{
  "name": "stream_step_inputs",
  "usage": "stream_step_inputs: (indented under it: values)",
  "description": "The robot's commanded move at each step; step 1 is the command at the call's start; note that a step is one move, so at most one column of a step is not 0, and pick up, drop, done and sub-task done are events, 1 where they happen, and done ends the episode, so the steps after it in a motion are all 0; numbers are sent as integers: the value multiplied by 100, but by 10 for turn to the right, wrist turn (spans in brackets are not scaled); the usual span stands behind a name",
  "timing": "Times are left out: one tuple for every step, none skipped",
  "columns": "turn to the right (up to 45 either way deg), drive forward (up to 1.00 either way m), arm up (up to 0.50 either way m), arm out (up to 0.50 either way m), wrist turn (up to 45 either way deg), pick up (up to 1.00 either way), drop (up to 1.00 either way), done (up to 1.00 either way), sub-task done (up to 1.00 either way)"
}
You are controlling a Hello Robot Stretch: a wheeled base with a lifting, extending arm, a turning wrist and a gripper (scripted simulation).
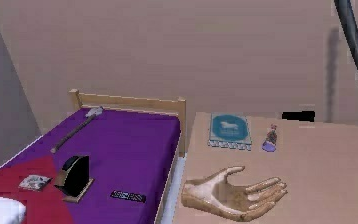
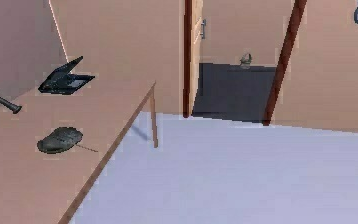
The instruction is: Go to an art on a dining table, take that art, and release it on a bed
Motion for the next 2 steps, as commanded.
stream_step_inputs:
  values:
    - [-450, 0, 0, 0, 0, 0, 0, 0, 0]
    - [450, 0, 0, 0, 0, 0, 0, 0, 0]
